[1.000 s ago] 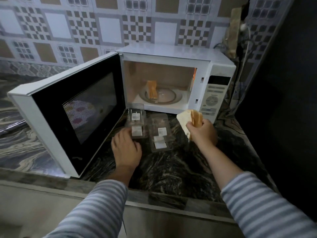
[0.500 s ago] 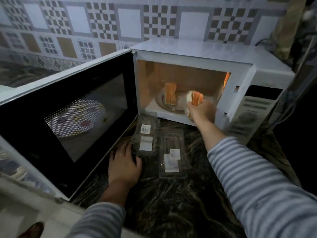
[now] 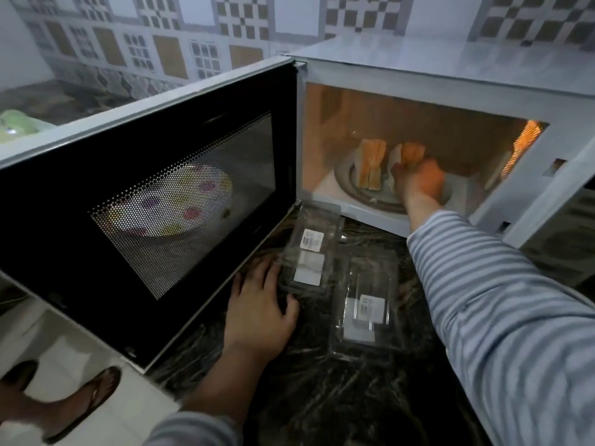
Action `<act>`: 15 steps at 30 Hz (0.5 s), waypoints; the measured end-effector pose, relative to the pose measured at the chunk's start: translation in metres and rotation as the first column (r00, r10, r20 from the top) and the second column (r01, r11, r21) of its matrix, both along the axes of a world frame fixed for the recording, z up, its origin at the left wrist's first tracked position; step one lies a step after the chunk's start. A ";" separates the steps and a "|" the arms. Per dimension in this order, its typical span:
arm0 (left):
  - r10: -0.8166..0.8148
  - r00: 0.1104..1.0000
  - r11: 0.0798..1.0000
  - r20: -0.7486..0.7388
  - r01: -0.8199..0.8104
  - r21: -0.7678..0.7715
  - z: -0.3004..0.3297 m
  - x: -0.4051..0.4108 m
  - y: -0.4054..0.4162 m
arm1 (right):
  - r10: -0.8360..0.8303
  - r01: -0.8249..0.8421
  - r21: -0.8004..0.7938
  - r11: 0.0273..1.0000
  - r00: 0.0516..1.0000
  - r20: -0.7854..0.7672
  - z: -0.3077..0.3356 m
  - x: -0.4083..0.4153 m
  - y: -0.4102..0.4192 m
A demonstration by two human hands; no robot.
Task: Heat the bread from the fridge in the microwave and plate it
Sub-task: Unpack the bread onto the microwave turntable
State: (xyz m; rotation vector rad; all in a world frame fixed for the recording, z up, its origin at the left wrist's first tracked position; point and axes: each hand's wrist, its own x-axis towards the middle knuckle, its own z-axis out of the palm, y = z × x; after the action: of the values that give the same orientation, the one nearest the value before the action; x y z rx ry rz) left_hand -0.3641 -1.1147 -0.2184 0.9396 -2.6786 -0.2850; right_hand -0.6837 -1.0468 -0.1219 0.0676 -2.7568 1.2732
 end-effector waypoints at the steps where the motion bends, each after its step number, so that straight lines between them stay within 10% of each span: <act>1: 0.000 1.000 1.000 0.000 0.000 -0.001 0.000 0.000 0.000 | 0.008 -0.008 0.006 1.000 1.000 -0.008 0.001 -0.001 -0.001; 15: -0.010 0.999 0.999 0.035 0.009 0.031 0.002 0.000 -0.001 | 0.159 -0.160 -0.075 0.984 0.987 -0.014 -0.001 0.066 0.044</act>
State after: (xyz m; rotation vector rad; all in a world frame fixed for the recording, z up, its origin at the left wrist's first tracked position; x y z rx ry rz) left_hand -0.3639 -1.1155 -0.2163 0.9497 -2.7183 -0.3160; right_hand -0.6175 -1.0023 -0.1229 0.2929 -2.7404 1.4096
